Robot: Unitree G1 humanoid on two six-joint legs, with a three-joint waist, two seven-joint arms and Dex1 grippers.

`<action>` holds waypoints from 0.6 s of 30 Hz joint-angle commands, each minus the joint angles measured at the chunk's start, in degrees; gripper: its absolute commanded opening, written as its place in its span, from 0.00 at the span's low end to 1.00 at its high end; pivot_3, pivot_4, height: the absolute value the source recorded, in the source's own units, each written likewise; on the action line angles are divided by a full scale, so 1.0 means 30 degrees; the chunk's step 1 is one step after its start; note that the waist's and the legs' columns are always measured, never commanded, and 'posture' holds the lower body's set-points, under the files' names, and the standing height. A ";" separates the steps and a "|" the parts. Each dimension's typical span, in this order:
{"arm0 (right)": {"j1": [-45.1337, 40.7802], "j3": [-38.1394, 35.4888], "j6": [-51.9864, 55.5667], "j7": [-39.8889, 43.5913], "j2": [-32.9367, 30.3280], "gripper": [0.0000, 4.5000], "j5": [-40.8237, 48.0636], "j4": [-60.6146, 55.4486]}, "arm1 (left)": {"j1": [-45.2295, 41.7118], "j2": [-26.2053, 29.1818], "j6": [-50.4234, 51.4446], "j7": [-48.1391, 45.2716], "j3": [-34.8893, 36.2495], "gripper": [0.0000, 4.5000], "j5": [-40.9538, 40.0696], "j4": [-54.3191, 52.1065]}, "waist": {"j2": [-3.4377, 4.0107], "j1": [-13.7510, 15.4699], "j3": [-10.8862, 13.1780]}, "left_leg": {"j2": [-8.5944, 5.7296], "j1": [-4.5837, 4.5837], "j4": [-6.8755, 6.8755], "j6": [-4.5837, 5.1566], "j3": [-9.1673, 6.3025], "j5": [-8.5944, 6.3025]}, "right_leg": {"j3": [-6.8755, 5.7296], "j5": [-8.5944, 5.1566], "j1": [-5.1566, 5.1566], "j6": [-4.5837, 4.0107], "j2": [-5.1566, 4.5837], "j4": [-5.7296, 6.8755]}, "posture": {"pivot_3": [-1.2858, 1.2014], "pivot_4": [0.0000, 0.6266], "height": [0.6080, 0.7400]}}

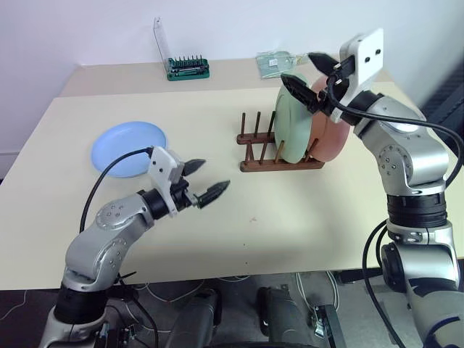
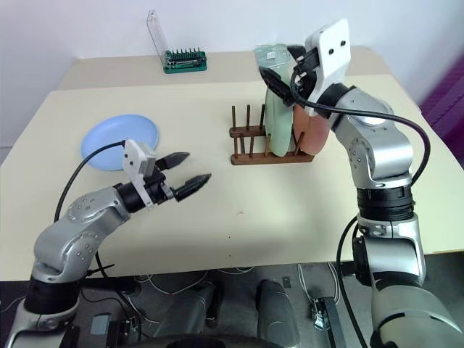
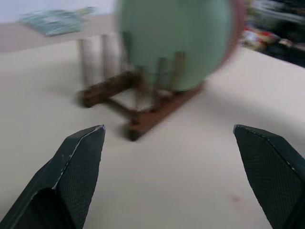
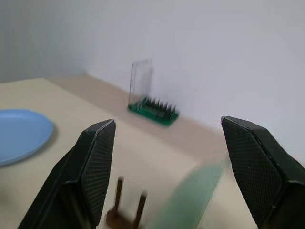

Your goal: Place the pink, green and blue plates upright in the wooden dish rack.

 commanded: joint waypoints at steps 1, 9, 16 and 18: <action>-0.0853 0.1720 -0.2000 0.2133 0.0456 0.80 -0.0979 -0.1705 | -0.1895 -0.1239 0.0638 0.6486 0.4222 0.99 0.1369 0.2340 | -0.0013 -0.0091 -0.0004 | 0.0019 0.0000 0.0000 -0.0005 0.0001 0.0000 | -0.0002 0.0002 -0.0006 0.0001 0.0002 0.0001 | 0.52 0.24 1.00; 0.0190 0.3761 -0.3411 0.3129 0.2567 0.80 -0.2373 -0.1763 | -0.4937 -0.2914 0.3739 1.4170 1.1256 0.99 -0.0045 0.4470 | -0.0110 0.0070 -0.0016 | 0.0016 0.0000 0.0013 -0.0076 -0.0013 0.0017 | -0.0021 0.0009 -0.0009 0.0001 0.0032 0.0019 | 0.52 0.24 1.00; 0.1089 0.4297 -0.3374 0.4039 0.3170 0.80 -0.2558 -0.2402 | -0.5567 -0.2209 0.5265 1.3740 1.2100 0.99 -0.0776 0.8063 | -0.0116 0.0285 -0.0021 | -0.0003 0.0001 0.0082 -0.0065 -0.0023 0.0009 | -0.0032 0.0025 0.0017 0.0013 0.0042 0.0039 | 0.52 0.24 1.00; 0.1522 0.4589 -0.3468 0.4392 0.3031 0.80 -0.2861 -0.2661 | -0.5985 -0.2152 0.5134 1.3523 1.2267 0.99 -0.0991 0.9534 | -0.0121 0.0287 -0.0024 | 0.0003 0.0001 0.0085 -0.0063 -0.0027 0.0007 | -0.0032 0.0029 0.0017 0.0007 0.0054 0.0038 | 0.52 0.24 1.00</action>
